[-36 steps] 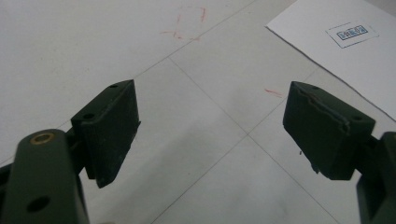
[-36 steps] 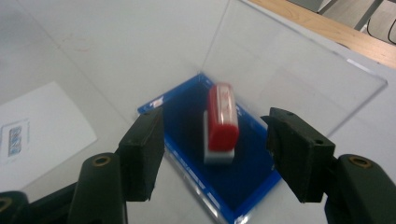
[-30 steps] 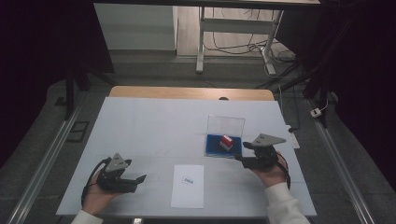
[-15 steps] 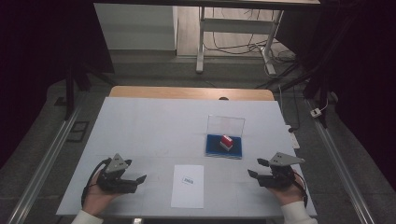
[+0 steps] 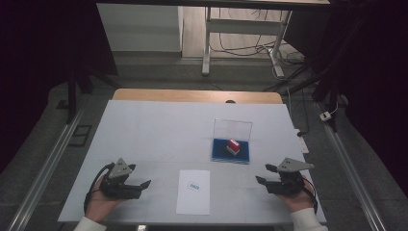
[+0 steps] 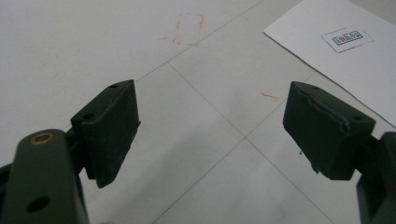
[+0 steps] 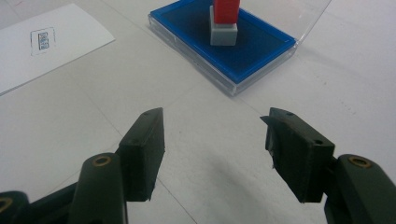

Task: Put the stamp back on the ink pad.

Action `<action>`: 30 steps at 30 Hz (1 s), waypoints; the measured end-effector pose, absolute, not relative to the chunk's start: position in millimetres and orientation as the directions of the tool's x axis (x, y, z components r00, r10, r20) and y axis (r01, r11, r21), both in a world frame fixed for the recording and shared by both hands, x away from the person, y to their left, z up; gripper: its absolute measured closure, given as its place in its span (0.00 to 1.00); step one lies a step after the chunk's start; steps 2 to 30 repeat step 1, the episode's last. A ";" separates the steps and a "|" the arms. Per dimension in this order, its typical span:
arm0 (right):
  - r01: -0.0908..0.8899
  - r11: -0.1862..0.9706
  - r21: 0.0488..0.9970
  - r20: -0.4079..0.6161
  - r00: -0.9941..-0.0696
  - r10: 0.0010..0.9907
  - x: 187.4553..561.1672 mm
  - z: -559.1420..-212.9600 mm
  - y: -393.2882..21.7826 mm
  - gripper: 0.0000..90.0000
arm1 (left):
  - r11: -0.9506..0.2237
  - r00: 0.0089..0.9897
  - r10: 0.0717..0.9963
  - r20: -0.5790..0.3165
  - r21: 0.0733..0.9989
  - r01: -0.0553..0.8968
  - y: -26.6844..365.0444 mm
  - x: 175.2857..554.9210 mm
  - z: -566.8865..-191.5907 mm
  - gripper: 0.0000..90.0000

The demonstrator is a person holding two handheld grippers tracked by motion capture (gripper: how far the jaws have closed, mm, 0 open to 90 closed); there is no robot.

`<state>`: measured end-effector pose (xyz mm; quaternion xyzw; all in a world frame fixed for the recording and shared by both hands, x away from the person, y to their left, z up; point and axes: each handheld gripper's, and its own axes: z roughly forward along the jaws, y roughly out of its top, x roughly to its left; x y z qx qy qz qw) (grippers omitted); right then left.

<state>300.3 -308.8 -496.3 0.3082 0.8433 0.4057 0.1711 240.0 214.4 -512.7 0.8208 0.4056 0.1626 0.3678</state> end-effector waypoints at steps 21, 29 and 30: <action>0.384 0.481 0.788 -0.036 -0.751 0.659 300.1 -496.2 -308.4 0.41 | -0.401 0.616 0.787 -0.029 0.735 0.547 214.5 240.1 -512.7 0.21; 0.384 0.481 0.788 -0.036 -0.751 0.659 300.1 -496.2 -308.4 0.41 | -0.401 0.616 0.787 -0.029 0.735 0.547 214.5 240.1 -512.7 0.21; 0.384 0.481 0.788 -0.036 -0.751 0.659 300.1 -496.2 -308.4 0.41 | -0.401 0.616 0.787 -0.029 0.735 0.547 214.5 240.1 -512.7 0.21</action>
